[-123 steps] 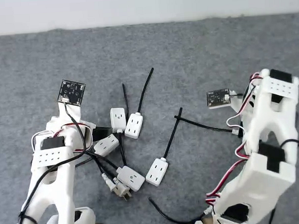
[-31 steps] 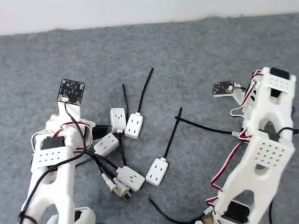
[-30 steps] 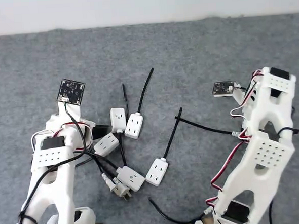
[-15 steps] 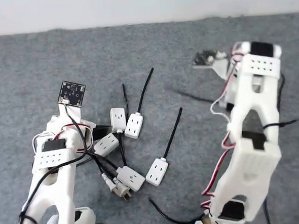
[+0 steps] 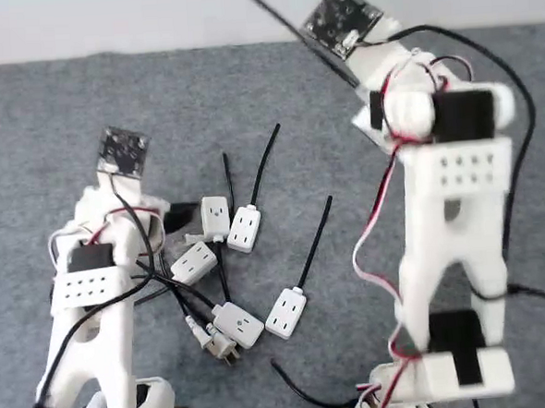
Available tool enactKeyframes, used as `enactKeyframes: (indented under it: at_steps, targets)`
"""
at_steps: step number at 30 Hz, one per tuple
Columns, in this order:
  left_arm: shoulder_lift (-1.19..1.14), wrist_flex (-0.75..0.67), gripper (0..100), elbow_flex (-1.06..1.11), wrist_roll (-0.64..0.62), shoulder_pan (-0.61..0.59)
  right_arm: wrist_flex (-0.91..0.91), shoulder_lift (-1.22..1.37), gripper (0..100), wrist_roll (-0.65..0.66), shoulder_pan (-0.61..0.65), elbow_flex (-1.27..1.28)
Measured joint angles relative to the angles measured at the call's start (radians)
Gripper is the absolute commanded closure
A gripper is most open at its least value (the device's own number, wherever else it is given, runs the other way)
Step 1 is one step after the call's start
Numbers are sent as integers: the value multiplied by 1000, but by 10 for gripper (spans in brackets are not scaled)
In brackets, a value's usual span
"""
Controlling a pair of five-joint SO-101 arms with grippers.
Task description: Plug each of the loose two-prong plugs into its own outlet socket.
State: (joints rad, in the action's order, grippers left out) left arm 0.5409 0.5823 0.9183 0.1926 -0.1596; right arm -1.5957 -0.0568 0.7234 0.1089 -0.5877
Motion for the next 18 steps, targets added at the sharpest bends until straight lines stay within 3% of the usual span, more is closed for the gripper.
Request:
enactKeyframes:
  at_steps: [7, 12, 18]
  targets:
    - [399, 239, 555, -120, -2, 215, 26, -199, 991, -296, 81, 0]
    - [752, 258, 555, -55, 32, 391, 26, -258, 991, -440, 206, 0]
    - [1063, 258, 555, 144, 35, 443, 2, -262, 991, -483, 411, 0]
